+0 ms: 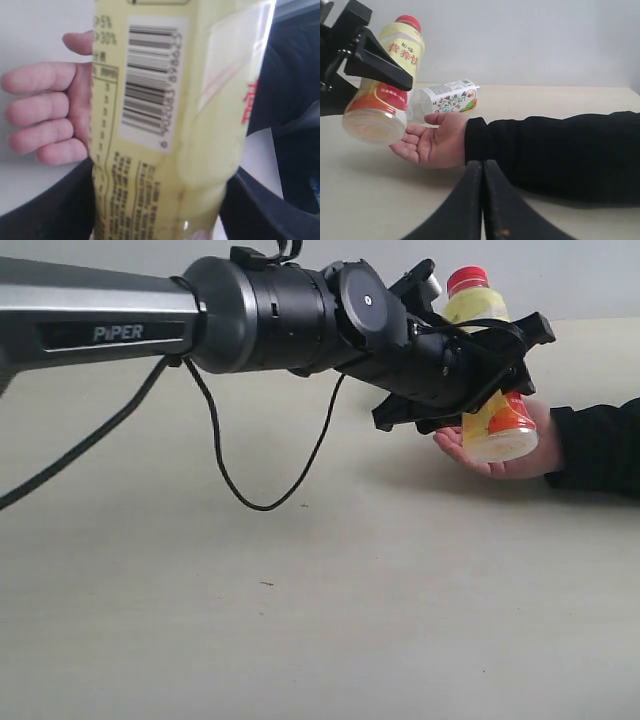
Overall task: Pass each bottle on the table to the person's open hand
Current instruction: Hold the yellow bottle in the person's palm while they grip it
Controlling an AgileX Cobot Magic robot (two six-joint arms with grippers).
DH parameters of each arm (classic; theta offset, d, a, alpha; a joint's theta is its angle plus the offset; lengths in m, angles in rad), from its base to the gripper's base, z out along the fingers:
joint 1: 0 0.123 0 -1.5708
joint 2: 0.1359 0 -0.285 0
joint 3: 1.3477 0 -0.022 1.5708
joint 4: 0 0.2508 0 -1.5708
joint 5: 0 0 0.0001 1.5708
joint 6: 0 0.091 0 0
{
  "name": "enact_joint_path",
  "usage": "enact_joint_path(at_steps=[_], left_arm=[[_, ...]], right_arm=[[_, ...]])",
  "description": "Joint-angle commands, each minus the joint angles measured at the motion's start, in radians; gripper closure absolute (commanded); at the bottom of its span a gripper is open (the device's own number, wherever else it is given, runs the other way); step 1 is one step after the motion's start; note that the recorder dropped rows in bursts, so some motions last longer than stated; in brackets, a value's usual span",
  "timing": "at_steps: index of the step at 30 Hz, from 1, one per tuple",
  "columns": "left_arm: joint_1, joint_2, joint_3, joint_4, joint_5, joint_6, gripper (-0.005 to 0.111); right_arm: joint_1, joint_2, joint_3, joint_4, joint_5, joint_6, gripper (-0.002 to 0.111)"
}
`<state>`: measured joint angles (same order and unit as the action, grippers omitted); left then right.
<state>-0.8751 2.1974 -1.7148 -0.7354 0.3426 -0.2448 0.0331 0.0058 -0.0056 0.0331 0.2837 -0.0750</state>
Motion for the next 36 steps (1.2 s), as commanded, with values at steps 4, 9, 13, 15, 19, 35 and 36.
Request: enact_joint_path(at_steps=[4, 9, 13, 15, 19, 35, 36], left_arm=[[-0.044, 0.096, -0.152, 0.342, 0.003, -0.324, 0.107], [-0.052, 0.130, -0.256, 0.800, 0.162, -0.704, 0.107], [-0.064, 0.137, -0.300, 0.908, 0.200, -0.792, 0.107], [-0.065, 0.137, -0.310, 0.908, 0.202, -0.808, 0.107], [-0.065, 0.141, -0.312, 0.908, 0.202, -0.811, 0.107], [-0.065, 0.223, -0.312, 0.805, 0.146, -0.709, 0.107], [-0.065, 0.223, -0.312, 0.794, 0.148, -0.677, 0.107]], right_arm=[[-0.005, -0.006, 0.006, 0.002, 0.000, -0.003, 0.108], [-0.005, -0.006, 0.006, 0.002, 0.000, -0.003, 0.108], [-0.005, -0.006, 0.006, 0.002, 0.000, -0.003, 0.108], [-0.005, -0.006, 0.006, 0.002, 0.000, -0.003, 0.108], [-0.005, -0.006, 0.006, 0.002, 0.000, -0.003, 0.108], [-0.005, -0.006, 0.006, 0.002, 0.000, -0.003, 0.108], [-0.005, -0.006, 0.006, 0.002, 0.000, -0.003, 0.108]])
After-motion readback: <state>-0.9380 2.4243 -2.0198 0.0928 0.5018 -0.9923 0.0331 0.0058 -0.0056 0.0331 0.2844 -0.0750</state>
